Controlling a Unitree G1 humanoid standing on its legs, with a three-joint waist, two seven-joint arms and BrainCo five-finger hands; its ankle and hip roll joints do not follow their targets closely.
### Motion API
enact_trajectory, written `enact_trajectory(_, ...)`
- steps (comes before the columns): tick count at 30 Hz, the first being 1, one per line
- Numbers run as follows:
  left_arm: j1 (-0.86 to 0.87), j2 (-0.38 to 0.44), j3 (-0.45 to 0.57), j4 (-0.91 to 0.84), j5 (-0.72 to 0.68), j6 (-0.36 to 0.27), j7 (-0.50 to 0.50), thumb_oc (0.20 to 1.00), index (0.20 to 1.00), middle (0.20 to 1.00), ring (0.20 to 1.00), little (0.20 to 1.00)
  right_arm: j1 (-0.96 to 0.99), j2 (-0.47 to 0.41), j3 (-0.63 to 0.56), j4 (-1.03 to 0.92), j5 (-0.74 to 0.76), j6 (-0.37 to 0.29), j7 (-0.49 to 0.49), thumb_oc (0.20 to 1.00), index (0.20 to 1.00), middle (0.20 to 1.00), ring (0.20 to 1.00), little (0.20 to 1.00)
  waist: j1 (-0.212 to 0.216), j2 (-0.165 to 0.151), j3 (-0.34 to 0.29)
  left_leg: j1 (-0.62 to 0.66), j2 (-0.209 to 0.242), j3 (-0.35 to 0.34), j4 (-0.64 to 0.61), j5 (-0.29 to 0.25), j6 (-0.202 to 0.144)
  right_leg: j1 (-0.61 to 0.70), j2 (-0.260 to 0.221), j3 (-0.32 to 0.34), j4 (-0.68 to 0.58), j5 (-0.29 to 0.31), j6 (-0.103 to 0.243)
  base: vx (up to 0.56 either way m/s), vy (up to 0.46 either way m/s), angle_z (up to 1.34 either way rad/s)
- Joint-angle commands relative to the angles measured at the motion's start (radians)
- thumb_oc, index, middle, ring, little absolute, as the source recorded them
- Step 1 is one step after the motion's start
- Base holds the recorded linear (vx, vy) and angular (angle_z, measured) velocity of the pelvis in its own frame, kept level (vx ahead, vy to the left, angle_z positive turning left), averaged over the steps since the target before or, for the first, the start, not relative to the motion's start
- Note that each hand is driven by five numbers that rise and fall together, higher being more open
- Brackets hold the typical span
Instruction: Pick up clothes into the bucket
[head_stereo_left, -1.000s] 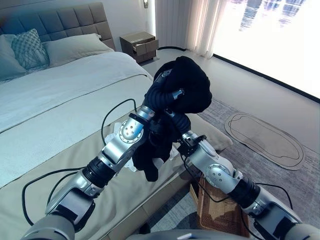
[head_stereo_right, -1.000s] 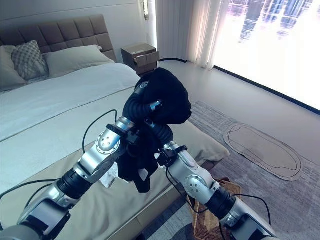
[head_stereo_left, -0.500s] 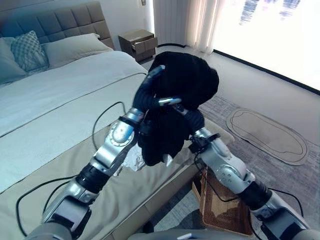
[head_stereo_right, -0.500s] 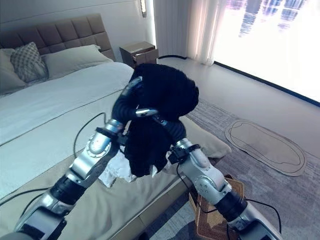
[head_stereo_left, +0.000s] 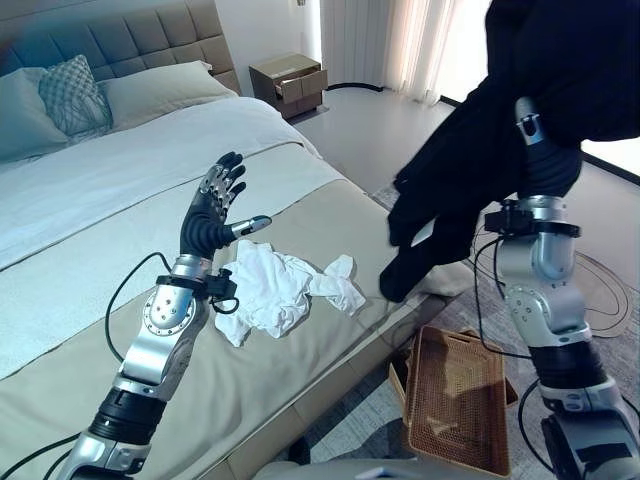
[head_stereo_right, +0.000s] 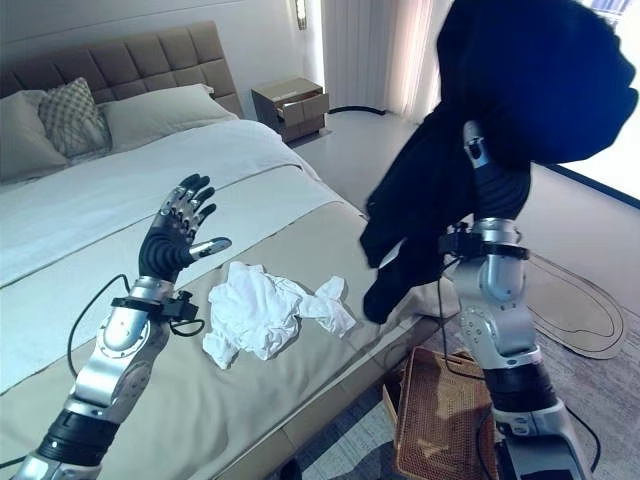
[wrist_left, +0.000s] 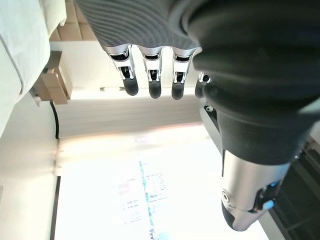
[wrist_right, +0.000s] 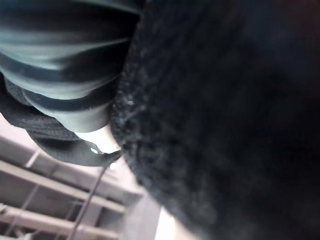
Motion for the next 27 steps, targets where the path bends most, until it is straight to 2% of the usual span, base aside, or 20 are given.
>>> enact_trajectory(1, 0.008, 0.053, 0.047, -0.028, -0.037, -0.062, -0.028, 1.000, 1.000, 1.000, 1.000, 1.000, -0.124, -0.037, -0.063, 0.028, -0.062, -0.073, -0.045, 0.200, 0.200, 0.200, 0.200, 0.200, 0.014, -0.058, -0.033, 0.104, -0.031, 0.031, 0.030, -0.138, 0.024, -0.016, -0.028, 0.031, 0.037, -0.036, 0.022, 0.00, 0.000, 0.00)
enact_trajectory(5, 0.053, 0.030, 0.064, -0.013, -0.051, -0.059, -0.039, 1.000, 1.000, 1.000, 1.000, 1.000, -0.118, -0.086, -0.112, 0.137, -0.104, -0.069, -0.102, 0.200, 0.200, 0.200, 0.200, 0.200, 0.018, -0.056, -0.030, 0.102, -0.032, 0.028, 0.031, -0.138, 0.024, -0.015, -0.027, 0.030, 0.033, -0.035, 0.022, 0.00, 0.000, 0.00)
enact_trajectory(6, 0.080, -0.003, 0.076, 0.013, -0.060, -0.055, -0.034, 1.000, 1.000, 1.000, 1.000, 1.000, -0.098, -0.095, -0.142, 0.180, -0.121, -0.062, -0.122, 0.200, 0.200, 0.200, 0.200, 0.200, 0.019, -0.057, -0.027, 0.101, -0.033, 0.026, 0.031, -0.138, 0.024, -0.016, -0.027, 0.029, 0.031, -0.034, 0.023, 0.00, 0.000, 0.00)
enact_trajectory(11, 0.161, -0.086, 0.110, 0.079, -0.059, -0.042, -0.011, 1.000, 1.000, 1.000, 1.000, 1.000, -0.029, -0.086, -0.216, 0.235, -0.145, -0.062, -0.168, 0.200, 0.200, 0.200, 0.200, 0.200, 0.023, -0.055, -0.017, 0.090, -0.033, 0.022, 0.032, -0.136, 0.026, -0.023, -0.028, 0.026, 0.029, -0.034, 0.022, 0.00, 0.000, 0.00)
enact_trajectory(16, 0.191, -0.109, 0.129, 0.130, -0.040, -0.036, 0.002, 1.000, 1.000, 1.000, 1.000, 1.000, 0.005, -0.083, -0.249, 0.257, -0.170, -0.053, -0.187, 0.200, 0.200, 0.200, 0.200, 0.200, 0.024, -0.052, -0.013, 0.082, -0.035, 0.020, 0.034, -0.135, 0.027, -0.031, -0.027, 0.025, 0.031, -0.035, 0.022, -0.01, -0.003, 0.00)
enact_trajectory(17, 0.205, -0.141, 0.155, 0.223, -0.010, -0.036, 0.041, 1.000, 1.000, 1.000, 1.000, 1.000, 0.051, -0.076, -0.270, 0.294, -0.212, -0.040, -0.205, 0.200, 0.200, 0.200, 0.200, 0.200, 0.022, -0.049, 0.006, 0.066, -0.036, 0.020, 0.040, -0.132, 0.028, -0.049, -0.029, 0.026, 0.037, -0.032, 0.022, -0.08, -0.015, 0.01)
enact_trajectory(22, 0.182, -0.177, 0.165, 0.400, 0.055, -0.045, 0.116, 1.000, 1.000, 1.000, 1.000, 1.000, 0.094, -0.051, -0.282, 0.363, -0.226, -0.030, -0.226, 0.200, 0.200, 0.200, 0.200, 0.200, 0.017, -0.033, 0.052, -0.016, -0.046, 0.018, 0.071, -0.120, 0.033, -0.142, -0.036, 0.036, 0.080, -0.025, 0.020, -0.13, -0.004, 0.02)
enact_trajectory(27, 0.175, -0.218, 0.157, 0.563, 0.108, -0.028, 0.184, 1.000, 1.000, 1.000, 1.000, 1.000, 0.128, -0.023, -0.276, 0.424, -0.253, -0.004, -0.247, 0.200, 0.200, 0.200, 0.200, 0.200, 0.010, 0.004, 0.107, -0.097, -0.059, 0.026, 0.098, -0.106, 0.043, -0.264, -0.051, 0.042, 0.175, -0.034, 0.015, -0.09, 0.025, -0.01)
